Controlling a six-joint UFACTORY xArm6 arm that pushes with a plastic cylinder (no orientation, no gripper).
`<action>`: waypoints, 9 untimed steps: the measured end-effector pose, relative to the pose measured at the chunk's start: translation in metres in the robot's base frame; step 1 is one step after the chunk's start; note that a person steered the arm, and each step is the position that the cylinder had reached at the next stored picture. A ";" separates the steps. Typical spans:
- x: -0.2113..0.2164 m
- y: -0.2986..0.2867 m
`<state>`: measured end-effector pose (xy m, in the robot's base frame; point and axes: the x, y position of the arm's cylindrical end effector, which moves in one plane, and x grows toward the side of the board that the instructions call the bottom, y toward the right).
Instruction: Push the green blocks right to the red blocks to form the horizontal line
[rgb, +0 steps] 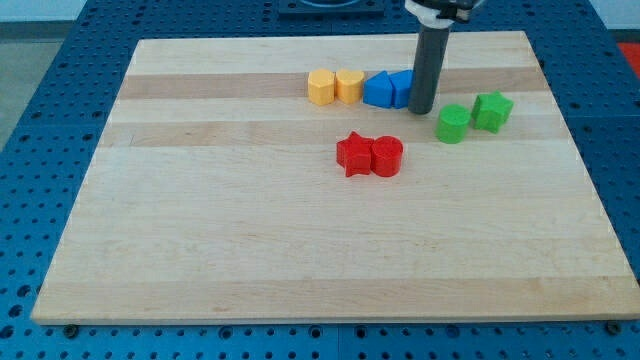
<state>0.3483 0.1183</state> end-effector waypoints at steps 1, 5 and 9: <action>0.000 0.015; -0.025 0.083; -0.014 0.113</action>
<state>0.3346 0.2313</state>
